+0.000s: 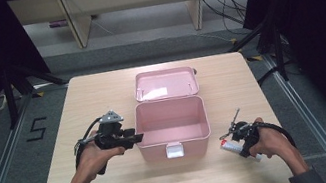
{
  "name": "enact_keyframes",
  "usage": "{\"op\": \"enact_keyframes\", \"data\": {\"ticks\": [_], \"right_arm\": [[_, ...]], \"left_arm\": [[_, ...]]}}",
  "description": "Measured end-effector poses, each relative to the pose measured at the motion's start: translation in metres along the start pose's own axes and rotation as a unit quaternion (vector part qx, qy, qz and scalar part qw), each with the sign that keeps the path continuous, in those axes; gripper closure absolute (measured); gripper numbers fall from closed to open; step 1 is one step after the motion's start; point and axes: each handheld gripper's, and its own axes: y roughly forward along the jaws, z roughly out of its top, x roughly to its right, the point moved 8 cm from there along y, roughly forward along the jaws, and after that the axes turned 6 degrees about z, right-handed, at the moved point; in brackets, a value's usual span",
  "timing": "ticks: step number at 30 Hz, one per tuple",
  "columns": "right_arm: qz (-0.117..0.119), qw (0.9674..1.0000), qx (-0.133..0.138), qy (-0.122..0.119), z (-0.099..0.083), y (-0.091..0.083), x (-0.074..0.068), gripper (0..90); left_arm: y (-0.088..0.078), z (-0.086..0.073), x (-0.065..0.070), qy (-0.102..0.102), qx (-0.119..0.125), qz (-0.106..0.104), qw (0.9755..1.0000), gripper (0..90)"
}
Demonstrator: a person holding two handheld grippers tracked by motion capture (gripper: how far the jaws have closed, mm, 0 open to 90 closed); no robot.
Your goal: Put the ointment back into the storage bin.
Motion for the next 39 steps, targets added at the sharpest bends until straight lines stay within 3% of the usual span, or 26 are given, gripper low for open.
{"op": "enact_keyframes", "data": {"ticks": [1,2,3,7,8,11,12,17,20,22,24,25,27,28,29,32,34,36,39], "right_arm": [[0.001,1.0,-0.002,0.007,0.0,-0.001,-0.002,69.8],[-0.001,0.9999,0.008,-0.008,0.001,-0.002,0.0,69.8],[-0.003,0.9999,0.012,0.0,0.001,-0.004,0.0,69.9],[-0.004,0.9998,0.013,-0.013,-0.001,-0.012,0.0,69.9],[-0.006,0.9996,0.027,-0.009,0.0,-0.014,-0.001,69.9],[-0.011,0.9993,0.033,-0.012,0.0,-0.024,0.001,69.9],[-0.01,0.9993,0.031,-0.02,-0.001,-0.026,0.001,69.9],[-0.022,0.9985,0.049,-0.009,0.0,-0.047,0.008,69.9],[-0.031,0.9969,0.07,-0.019,0.002,-0.062,0.013,70.0],[-0.032,0.9964,0.078,-0.006,0.003,-0.072,0.013,70.0],[-0.036,0.9953,0.088,-0.022,0.006,-0.083,0.016,69.9],[-0.039,0.9949,0.091,-0.018,0.008,-0.088,0.016,70.0],[-0.042,0.9941,0.098,-0.022,0.012,-0.098,0.015,69.9],[-0.042,0.9935,0.102,-0.029,0.015,-0.104,0.014,70.0],[-0.037,0.9934,0.107,-0.015,0.017,-0.108,0.01,69.9],[-0.043,0.9915,0.12,-0.027,0.026,-0.123,0.006,69.9],[-0.04,0.9908,0.124,-0.036,0.032,-0.131,0.0,69.9],[-0.043,0.9891,0.129,-0.057,0.04,-0.139,-0.005,69.9],[-0.041,0.9879,0.133,-0.069,0.052,-0.147,-0.014,69.9]], "left_arm": [[0.001,0.0,0.001,-0.004,0.002,-0.003,1.0,58.7],[0.0,0.0,0.001,-0.004,0.002,-0.003,1.0,58.6],[0.0,0.0,0.001,-0.004,0.002,-0.003,1.0,58.6],[0.0,0.0,0.0,-0.003,0.001,-0.002,1.0,58.6],[0.0,-0.001,-0.001,0.006,-0.005,0.0,1.0,58.6],[0.001,0.0,0.001,-0.004,0.003,-0.003,1.0,58.5],[0.0,0.0,-0.002,0.004,-0.004,0.001,1.0,58.5],[0.0,0.0,-0.001,0.005,-0.004,0.001,1.0,58.4],[0.0,0.0,-0.002,0.005,-0.005,0.002,1.0,58.3],[0.0,0.0,-0.002,0.004,-0.004,0.002,1.0,58.3],[0.0,0.0,-0.002,0.003,-0.004,0.002,1.0,58.2],[0.0,0.0,-0.002,0.005,-0.005,0.002,1.0,58.2],[0.001,0.001,0.001,-0.005,0.004,-0.002,1.0,58.2],[0.0,0.0,-0.001,0.003,-0.003,-0.001,1.0,58.2],[0.0,0.0,-0.002,0.003,-0.004,0.002,1.0,58.2],[0.001,0.001,0.001,-0.005,0.006,0.002,1.0,58.2],[0.0,0.0,-0.002,0.005,-0.005,0.001,1.0,58.2],[0.001,0.001,0.001,-0.005,0.003,-0.002,1.0,58.2],[0.001,0.001,0.001,-0.004,0.004,0.002,1.0,58.2]]}}
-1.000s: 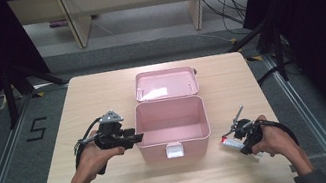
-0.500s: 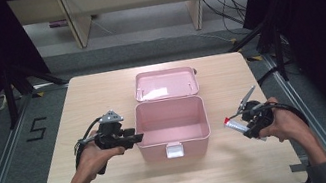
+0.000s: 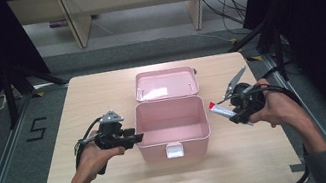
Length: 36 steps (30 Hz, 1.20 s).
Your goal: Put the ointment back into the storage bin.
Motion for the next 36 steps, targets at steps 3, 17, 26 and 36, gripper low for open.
{"op": "enact_keyframes", "data": {"ticks": [3,17,26,36], "right_arm": [[0.002,0.9999,0.0,-0.017,0.015,-0.001,-0.006,69.9],[0.026,0.9967,-0.026,-0.073,0.073,0.01,-0.036,70.0],[0.028,0.9909,-0.041,-0.125,0.098,0.029,-0.044,69.9],[0.047,0.984,-0.077,-0.154,0.108,0.054,-0.056,69.9]], "left_arm": [[0.0,0.0,0.0,0.0,0.0,0.0,1.0,58.2],[0.0,0.0,0.0,0.0,-0.002,-0.004,1.0,58.1],[0.0,0.0,0.0,0.001,-0.001,-0.005,1.0,58.1],[-0.001,-0.001,-0.002,0.01,-0.007,-0.003,0.9999,57.9]]}}
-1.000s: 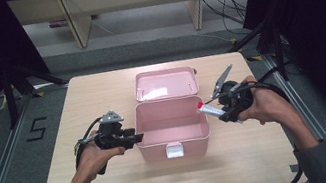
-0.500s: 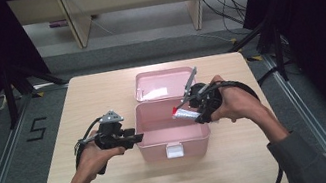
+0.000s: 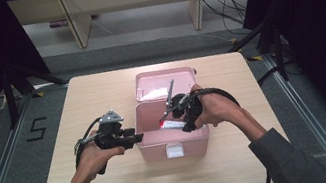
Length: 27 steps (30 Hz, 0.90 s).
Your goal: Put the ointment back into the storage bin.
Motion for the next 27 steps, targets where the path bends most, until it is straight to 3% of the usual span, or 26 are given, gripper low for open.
{"op": "enact_keyframes", "data": {"ticks": [3,5,6,8,12,14,16,18,19,23,27], "right_arm": [[0.001,0.9999,-0.016,-0.004,0.001,0.007,0.0,69.9],[0.005,0.9999,-0.015,0.003,0.001,0.01,0.0,69.9],[0.009,0.9999,-0.012,-0.006,0.001,0.012,0.0,69.9],[0.011,0.9998,-0.015,-0.001,0.0,0.014,-0.001,69.9],[0.015,0.9997,-0.021,-0.002,-0.005,0.02,0.001,69.9],[0.016,0.9995,-0.021,-0.018,-0.006,0.023,0.003,69.9],[0.015,0.9997,-0.019,-0.004,-0.007,0.025,0.001,69.9],[0.019,0.9992,-0.024,-0.024,-0.008,0.028,0.002,69.9],[0.021,0.9994,-0.029,-0.006,-0.009,0.028,-0.002,69.8],[0.025,0.9991,-0.028,-0.019,-0.01,0.032,0.0,69.8],[0.035,0.9989,-0.03,-0.008,-0.011,0.035,-0.002,69.8]], "left_arm": [[0.0,0.0,0.0,-0.001,0.0,0.001,1.0,57.9],[0.0,0.0,0.001,-0.005,0.003,0.0,1.0,57.9],[0.001,0.001,0.002,-0.01,0.007,-0.003,0.9999,57.9],[0.0,0.0,0.0,0.001,0.0,0.0,1.0,57.9],[0.001,0.001,0.002,-0.01,0.008,-0.002,0.9999,57.9],[0.001,0.001,0.002,-0.01,0.007,-0.002,0.9999,57.8],[0.001,0.001,0.002,-0.009,0.007,-0.001,0.9999,57.8],[0.001,0.001,0.002,-0.009,0.008,-0.001,0.9999,57.8],[0.001,0.001,0.002,-0.009,0.007,-0.001,0.9999,57.8],[0.001,0.001,0.002,-0.009,0.01,0.002,0.9999,57.7],[0.001,0.001,0.002,-0.009,0.008,-0.001,0.9999,57.7]]}}
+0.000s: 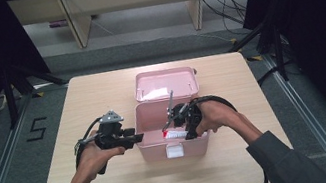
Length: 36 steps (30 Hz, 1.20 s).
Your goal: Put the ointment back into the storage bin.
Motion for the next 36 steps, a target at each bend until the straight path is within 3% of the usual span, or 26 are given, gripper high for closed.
{"op": "enact_keyframes", "data": {"ticks": [3,5,6,8,12,14,15,17,19,20,22,23,26,27,31,33,34,36], "right_arm": [[-0.003,1.0,-0.005,-0.008,0.0,0.001,0.001,69.8],[-0.006,0.9998,-0.004,-0.019,-0.001,0.002,0.002,69.8],[-0.005,0.9997,-0.002,-0.023,0.0,0.003,0.002,69.8],[0.002,0.9999,-0.006,-0.008,-0.002,0.004,-0.001,69.8],[0.006,0.9999,-0.005,-0.011,-0.004,0.009,0.002,69.8],[0.009,0.9999,-0.008,-0.003,-0.005,0.011,0.001,69.7],[0.009,0.9997,-0.003,-0.021,-0.005,0.013,0.005,69.8],[0.012,0.9999,-0.003,-0.012,-0.005,0.014,0.004,69.7],[0.014,0.9999,-0.009,-0.003,-0.006,0.014,0.004,69.7],[0.012,0.9994,0.001,-0.032,-0.004,0.016,0.009,69.7],[0.012,0.9997,0.001,-0.023,-0.003,0.017,0.009,69.7],[0.017,0.9998,-0.01,-0.004,-0.005,0.017,0.006,69.7],[0.021,0.9993,0.005,-0.032,-0.002,0.02,0.012,69.7],[0.029,0.9995,-0.014,0.005,-0.005,0.019,0.007,69.7],[0.026,0.9996,-0.005,-0.013,-0.003,0.023,0.012,69.6],[0.033,0.9993,-0.015,0.011,-0.005,0.023,0.009,69.6],[0.025,0.9996,-0.007,-0.015,-0.003,0.025,0.014,69.6],[0.035,0.9993,-0.003,-0.015,-0.003,0.026,0.015,69.6]], "left_arm": [[0.0,0.0,0.0,-0.001,0.001,-0.001,1.0,57.7],[-0.001,-0.001,-0.002,0.01,-0.008,-0.001,0.9999,57.6],[0.0,0.0,0.0,-0.002,0.001,-0.001,1.0,57.6],[-0.001,-0.001,-0.002,0.011,-0.008,-0.002,0.9999,57.6],[0.0,0.0,0.0,-0.003,0.001,-0.001,1.0,57.6],[-0.001,-0.001,-0.002,0.011,-0.008,-0.001,0.9999,57.6],[-0.001,-0.001,-0.002,0.01,-0.008,-0.001,0.9999,57.6],[0.0,0.0,0.0,-0.002,0.002,0.0,1.0,57.5],[-0.001,-0.001,-0.002,0.008,-0.006,0.0,1.0,57.5],[-0.001,-0.001,-0.002,0.01,-0.008,0.0,0.9999,57.6],[0.0,0.0,0.0,-0.001,0.001,0.0,1.0,57.5],[0.0,0.0,0.0,-0.002,0.004,0.004,1.0,57.5],[0.0,0.0,0.0,0.0,0.0,0.001,1.0,57.4],[0.0,-0.001,-0.001,0.003,-0.002,0.001,1.0,57.4],[0.0,0.0,0.0,-0.001,0.003,0.002,1.0,56.9],[0.0,0.0,0.0,-0.001,0.003,0.003,1.0,57.0],[0.0,0.0,0.0,0.0,0.003,0.003,1.0,57.0],[0.0,0.0,0.0,-0.001,0.003,0.003,1.0,57.0]]}}
